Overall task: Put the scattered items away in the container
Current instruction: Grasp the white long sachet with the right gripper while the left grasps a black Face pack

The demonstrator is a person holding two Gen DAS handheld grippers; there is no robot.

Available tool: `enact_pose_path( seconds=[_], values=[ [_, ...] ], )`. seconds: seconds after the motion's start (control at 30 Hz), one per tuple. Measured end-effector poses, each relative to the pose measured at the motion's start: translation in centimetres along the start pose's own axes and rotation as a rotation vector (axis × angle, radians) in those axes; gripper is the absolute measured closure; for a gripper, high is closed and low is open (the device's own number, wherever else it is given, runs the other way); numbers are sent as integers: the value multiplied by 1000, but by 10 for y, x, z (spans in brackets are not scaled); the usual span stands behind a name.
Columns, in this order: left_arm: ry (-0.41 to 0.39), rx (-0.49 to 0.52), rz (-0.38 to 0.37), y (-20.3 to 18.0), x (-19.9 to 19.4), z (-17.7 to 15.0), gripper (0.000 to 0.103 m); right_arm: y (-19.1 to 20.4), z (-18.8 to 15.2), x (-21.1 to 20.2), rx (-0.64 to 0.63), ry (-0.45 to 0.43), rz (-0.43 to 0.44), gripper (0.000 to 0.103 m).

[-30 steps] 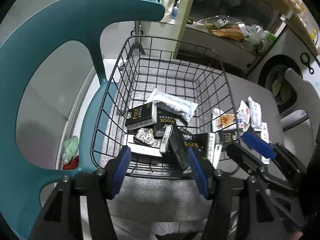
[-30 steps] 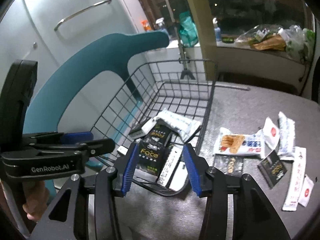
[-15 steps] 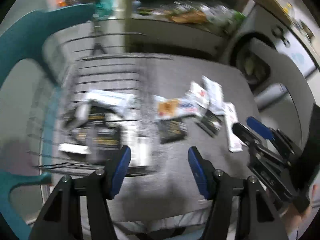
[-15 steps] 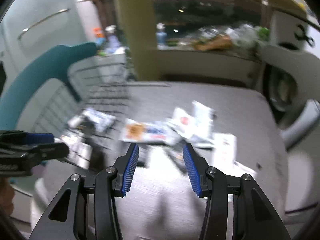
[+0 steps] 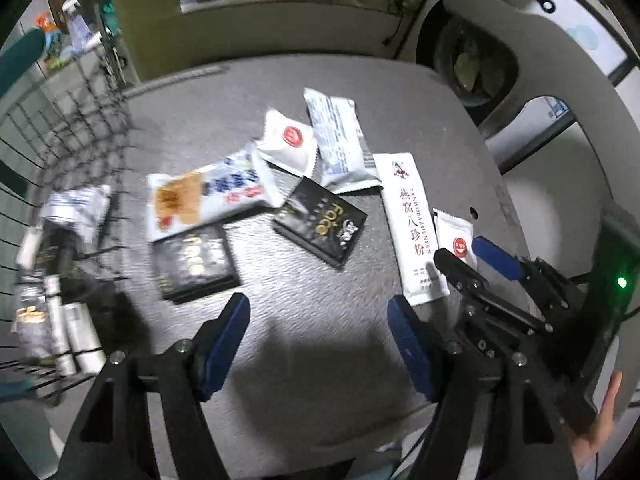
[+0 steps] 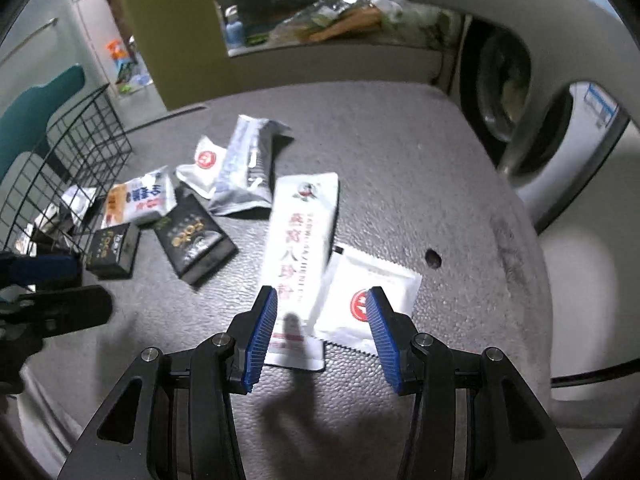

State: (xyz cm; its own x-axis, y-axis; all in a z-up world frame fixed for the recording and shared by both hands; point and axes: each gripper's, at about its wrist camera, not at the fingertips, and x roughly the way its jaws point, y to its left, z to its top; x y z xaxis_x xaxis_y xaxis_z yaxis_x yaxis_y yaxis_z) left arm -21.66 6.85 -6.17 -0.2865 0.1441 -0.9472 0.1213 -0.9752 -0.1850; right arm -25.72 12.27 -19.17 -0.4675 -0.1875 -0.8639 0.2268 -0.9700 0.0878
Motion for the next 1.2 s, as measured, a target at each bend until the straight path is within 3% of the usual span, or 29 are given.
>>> enact_pose_path(
  seconds=[0.13, 0.4, 0.77, 0.9, 1.03, 1.2],
  values=[
    [17, -30, -12, -1, 18, 13, 28, -4, 8, 7, 16, -15, 35, 56],
    [46, -148, -75, 10, 41, 40, 28, 21, 17, 29, -47, -22, 12, 56],
    [77, -216, -33, 19, 70, 52, 28, 33, 14, 41, -67, -19, -26, 55],
    [65, -158, -9, 16, 69, 48, 29, 39, 9, 42, -101, -11, -57, 55],
    [88, -104, -40, 18, 63, 32, 46, 40, 0, 35, -104, 3, -49, 57],
    [114, -19, -23, 21, 54, 3, 50, 35, -21, 20, -90, 34, -13, 58]
  ],
)
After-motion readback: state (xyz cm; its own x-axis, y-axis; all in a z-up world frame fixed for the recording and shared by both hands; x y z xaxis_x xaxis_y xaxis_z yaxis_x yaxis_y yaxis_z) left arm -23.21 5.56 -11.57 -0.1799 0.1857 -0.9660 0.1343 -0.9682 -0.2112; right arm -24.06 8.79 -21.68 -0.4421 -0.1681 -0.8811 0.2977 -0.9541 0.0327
